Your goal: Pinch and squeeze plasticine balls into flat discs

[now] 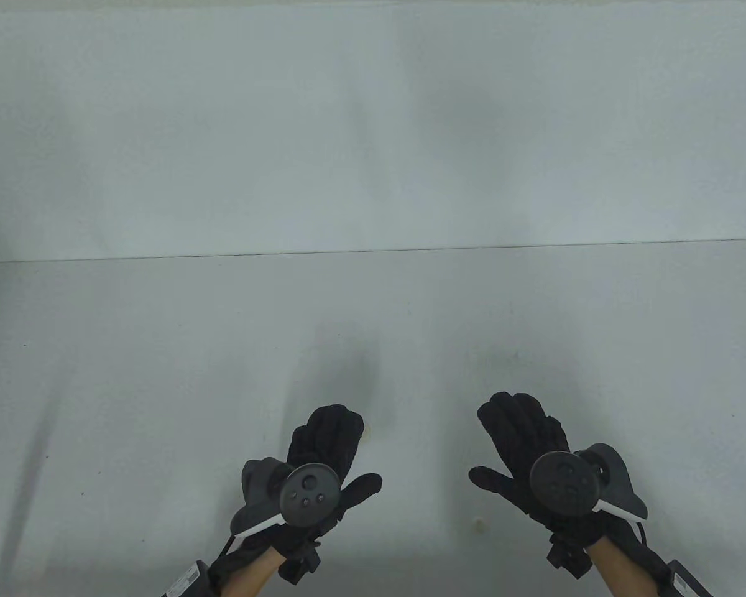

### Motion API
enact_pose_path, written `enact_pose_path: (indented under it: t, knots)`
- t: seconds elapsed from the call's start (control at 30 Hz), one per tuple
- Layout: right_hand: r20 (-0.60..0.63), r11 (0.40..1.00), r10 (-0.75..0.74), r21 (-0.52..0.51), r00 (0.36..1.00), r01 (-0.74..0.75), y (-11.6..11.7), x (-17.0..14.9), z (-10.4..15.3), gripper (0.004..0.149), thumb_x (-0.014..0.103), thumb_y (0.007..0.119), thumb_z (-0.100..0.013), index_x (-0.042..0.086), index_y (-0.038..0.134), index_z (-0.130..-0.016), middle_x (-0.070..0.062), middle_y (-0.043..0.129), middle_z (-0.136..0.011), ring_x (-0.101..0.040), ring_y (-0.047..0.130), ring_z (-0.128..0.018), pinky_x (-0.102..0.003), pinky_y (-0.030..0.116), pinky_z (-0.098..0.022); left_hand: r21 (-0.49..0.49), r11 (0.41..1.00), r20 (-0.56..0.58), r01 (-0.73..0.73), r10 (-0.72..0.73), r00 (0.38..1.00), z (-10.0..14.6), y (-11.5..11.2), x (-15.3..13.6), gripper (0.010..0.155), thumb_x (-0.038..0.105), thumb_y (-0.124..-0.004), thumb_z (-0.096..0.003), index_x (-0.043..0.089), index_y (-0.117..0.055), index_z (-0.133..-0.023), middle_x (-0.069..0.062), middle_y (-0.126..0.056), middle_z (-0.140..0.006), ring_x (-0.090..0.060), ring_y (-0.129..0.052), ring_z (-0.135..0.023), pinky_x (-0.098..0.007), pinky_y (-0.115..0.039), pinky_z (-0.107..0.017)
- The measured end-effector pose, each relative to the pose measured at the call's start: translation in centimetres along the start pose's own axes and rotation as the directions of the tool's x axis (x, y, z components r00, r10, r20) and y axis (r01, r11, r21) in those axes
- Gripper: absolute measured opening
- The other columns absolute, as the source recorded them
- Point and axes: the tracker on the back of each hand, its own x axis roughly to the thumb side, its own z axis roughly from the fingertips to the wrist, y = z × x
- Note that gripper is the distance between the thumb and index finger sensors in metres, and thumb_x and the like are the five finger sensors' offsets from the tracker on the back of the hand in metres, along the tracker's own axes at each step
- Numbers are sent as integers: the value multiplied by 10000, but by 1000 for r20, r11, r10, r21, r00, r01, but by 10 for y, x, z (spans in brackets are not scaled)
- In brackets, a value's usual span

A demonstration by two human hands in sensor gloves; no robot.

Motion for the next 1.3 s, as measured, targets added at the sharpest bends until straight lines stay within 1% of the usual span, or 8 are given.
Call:
enact_pose_path:
  t: [0.2,0.33,0.43,0.57,0.73,0.83,1.03,1.3]
  knots:
    - [-24,1000,-17,-24,1000,16,-2,-1,-3,830,654,531,-553,122,347,-1163,-190,336,-1229,-538,393,-1099,-742,482,-698,26,999,-17,-30,30,999,2,3,-8,861,562,-620,-521,19,-397,-1151,-307,-363,-1158,-568,-409,-1067,-657,-431,-732]
    - [-32,999,44,-14,998,-45,-11,1,-14,781,617,624,-554,160,423,-1153,-169,454,-1213,-484,588,-1068,-690,583,-698,17,1000,-45,-22,22,999,0,-1,-10,855,555,-620,-524,19,-389,-1150,-310,-370,-1155,-570,-421,-1062,-651,-448,-732]
    - [8,978,138,154,990,-137,-4,9,-25,740,585,666,-552,161,479,-1129,-133,566,-1163,-420,708,-1003,-614,669,-689,13,999,-50,-32,33,998,0,-2,-11,848,549,-624,-525,19,-401,-1149,-310,-379,-1155,-570,-429,-1061,-649,-453,-732]
    - [82,918,213,325,974,-228,24,19,-31,676,538,711,-544,175,551,-1092,-109,661,-1108,-355,789,-947,-550,739,-668,11,1000,-53,-13,13,998,-1,-4,-11,844,546,-625,-526,19,-407,-1148,-310,-382,-1154,-570,-429,-1060,-651,-446,-732]
    - [139,850,238,449,961,-275,64,19,-27,643,510,739,-533,186,589,-1068,-92,713,-1068,-313,828,-905,-505,776,-652,26,1000,-50,-13,14,999,0,-2,-11,839,544,-625,-527,22,-412,-1148,-306,-386,-1155,-566,-433,-1062,-649,-449,-733]
    - [169,811,251,500,953,-303,80,18,-23,640,506,749,-526,191,596,-1061,-87,727,-1052,-300,835,-893,-486,790,-645,31,999,-50,-17,19,999,0,-2,-12,840,544,-626,-526,19,-415,-1147,-305,-387,-1155,-568,-434,-1060,-648,-451,-733]
    - [215,772,326,502,921,-390,97,15,-14,631,485,767,-518,195,599,-1054,-75,734,-1037,-284,840,-885,-457,805,-641,34,999,-52,-16,18,998,0,-3,-13,837,542,-627,-527,19,-421,-1146,-308,-393,-1153,-570,-440,-1058,-649,-456,-732]
    - [265,789,386,403,884,-465,107,17,-10,557,439,794,-503,218,656,-996,-61,785,-963,-241,895,-808,-373,845,-627,27,999,-56,-19,21,998,0,-3,-14,832,539,-628,-528,20,-427,-1146,-307,-400,-1153,-567,-448,-1059,-646,-463,-731]
